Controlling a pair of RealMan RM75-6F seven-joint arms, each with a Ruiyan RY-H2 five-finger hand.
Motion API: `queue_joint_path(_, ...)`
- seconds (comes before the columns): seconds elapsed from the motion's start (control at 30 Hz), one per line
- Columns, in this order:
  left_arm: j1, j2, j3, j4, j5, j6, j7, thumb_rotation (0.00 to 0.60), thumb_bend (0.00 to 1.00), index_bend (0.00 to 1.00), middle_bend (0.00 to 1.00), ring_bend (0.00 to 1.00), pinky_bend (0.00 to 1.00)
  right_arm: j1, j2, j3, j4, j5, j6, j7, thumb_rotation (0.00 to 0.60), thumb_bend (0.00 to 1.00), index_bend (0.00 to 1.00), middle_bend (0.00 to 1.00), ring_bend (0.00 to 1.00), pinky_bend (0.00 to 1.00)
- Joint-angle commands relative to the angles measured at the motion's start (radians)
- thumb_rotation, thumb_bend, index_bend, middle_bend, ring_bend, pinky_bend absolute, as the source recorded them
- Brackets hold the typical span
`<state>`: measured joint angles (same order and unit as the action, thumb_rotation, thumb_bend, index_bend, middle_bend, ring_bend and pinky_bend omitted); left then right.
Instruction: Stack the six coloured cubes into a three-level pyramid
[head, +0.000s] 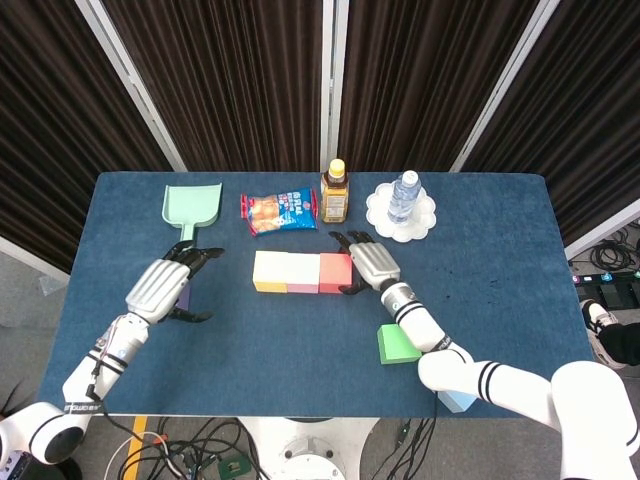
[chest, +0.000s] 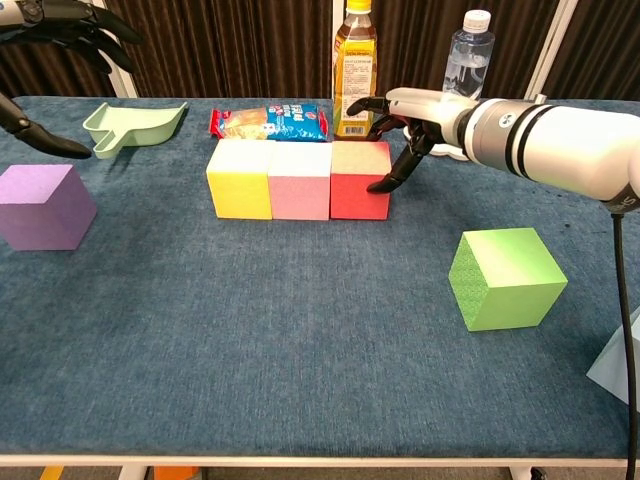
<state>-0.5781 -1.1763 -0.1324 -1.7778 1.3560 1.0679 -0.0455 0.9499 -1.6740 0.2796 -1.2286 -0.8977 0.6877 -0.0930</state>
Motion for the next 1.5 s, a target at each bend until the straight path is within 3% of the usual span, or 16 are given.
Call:
queue_joint_path(0.03,-0.001,0.001,0.0,0.0,-0.001,-0.002,0.0,0.6,0.08,0.14,0.18,0.19,0.09,0.0,0.001,-0.002,-0.002,0.0,0.0,0.0,0.6,0.19,0.0,0.33,0.0,0.0)
queue_joint_path(0.77,-0.001,-0.001,-0.003,0.011,-0.004,-0.008,-0.013,0.6,0.08,0.14,0.18,0.19,0.09,0.016,-0.019,-0.001,0.025,-0.003,-0.004,-0.002,0.6,0.19,0.0,0.32,0.0,0.0)
queue_joint_path(1.07,0.0,-0.002,-0.002,0.012,-0.001,-0.006,-0.013,0.6,0.08,0.14,0.18,0.19,0.09,0.016,-0.018,-0.004,0.02,-0.009,-0.007,0.002,0.6,0.18,0.0,0.2,0.0,0.0)
queue_joint_path(1.3,0.003,0.005,-0.002,0.006,0.002,-0.001,-0.009,0.6,0.08,0.14,0.18,0.19,0.09,-0.013,0.024,0.001,-0.054,-0.032,0.025,0.027,0.6,0.17,0.0,0.13,0.0,0.0)
queue_joint_path(1.5,0.015,0.005,0.004,0.016,0.001,0.011,-0.008,0.6,0.08,0.14,0.18,0.19,0.09,-0.085,0.155,-0.003,-0.214,-0.098,0.106,0.054,0.6,0.17,0.0,0.1,0.0,0.0)
